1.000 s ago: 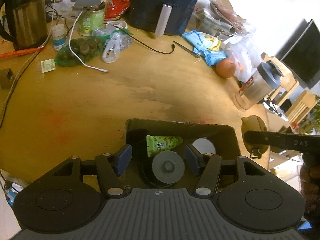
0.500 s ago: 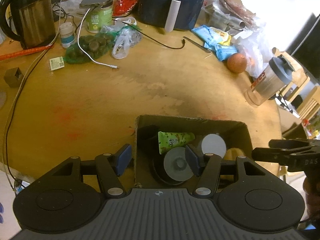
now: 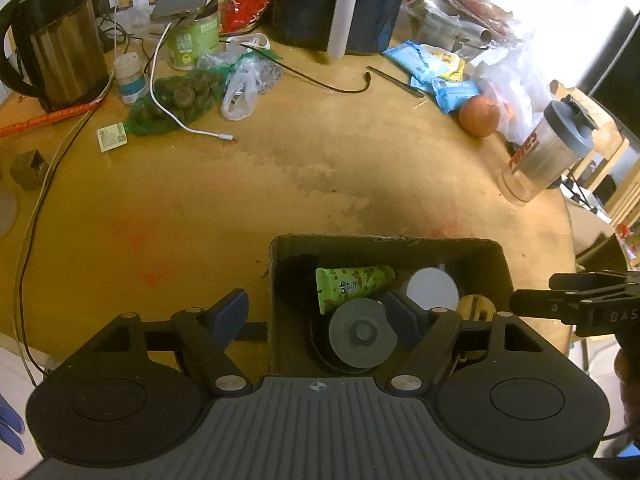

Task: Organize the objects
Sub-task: 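Lower the tape measure into the box and open the right tool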

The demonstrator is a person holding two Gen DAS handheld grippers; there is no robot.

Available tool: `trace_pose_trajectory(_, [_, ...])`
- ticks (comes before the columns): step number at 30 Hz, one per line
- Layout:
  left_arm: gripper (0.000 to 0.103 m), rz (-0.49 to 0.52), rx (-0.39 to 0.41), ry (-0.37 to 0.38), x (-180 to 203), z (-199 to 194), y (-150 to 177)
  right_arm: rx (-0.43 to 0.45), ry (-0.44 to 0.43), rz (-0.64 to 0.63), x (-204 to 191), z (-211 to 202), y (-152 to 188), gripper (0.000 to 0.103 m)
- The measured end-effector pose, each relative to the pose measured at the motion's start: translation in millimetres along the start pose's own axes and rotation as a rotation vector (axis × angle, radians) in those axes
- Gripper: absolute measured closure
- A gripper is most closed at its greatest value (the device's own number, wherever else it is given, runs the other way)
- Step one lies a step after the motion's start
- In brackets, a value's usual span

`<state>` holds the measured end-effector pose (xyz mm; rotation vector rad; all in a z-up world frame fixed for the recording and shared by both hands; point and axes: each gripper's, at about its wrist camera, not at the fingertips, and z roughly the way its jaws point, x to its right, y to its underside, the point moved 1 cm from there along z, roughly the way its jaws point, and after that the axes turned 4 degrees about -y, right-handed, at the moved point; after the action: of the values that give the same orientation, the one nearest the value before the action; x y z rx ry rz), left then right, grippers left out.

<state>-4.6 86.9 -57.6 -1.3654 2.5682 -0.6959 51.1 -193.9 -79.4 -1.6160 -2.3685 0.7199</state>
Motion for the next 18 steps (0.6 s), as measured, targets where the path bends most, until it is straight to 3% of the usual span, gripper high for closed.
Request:
trace_pose_trajectory(10, [0.003,0.038,0.089,-0.017,7,-6,-11,0.104,0.149,0.026,3,-7,0,0.000])
trace_pose_trajectory(18, [0.000,0.137,0.264,-0.060,22,-22,-23,0.262,0.291,-0.021,-4,-23,-9,0.000])
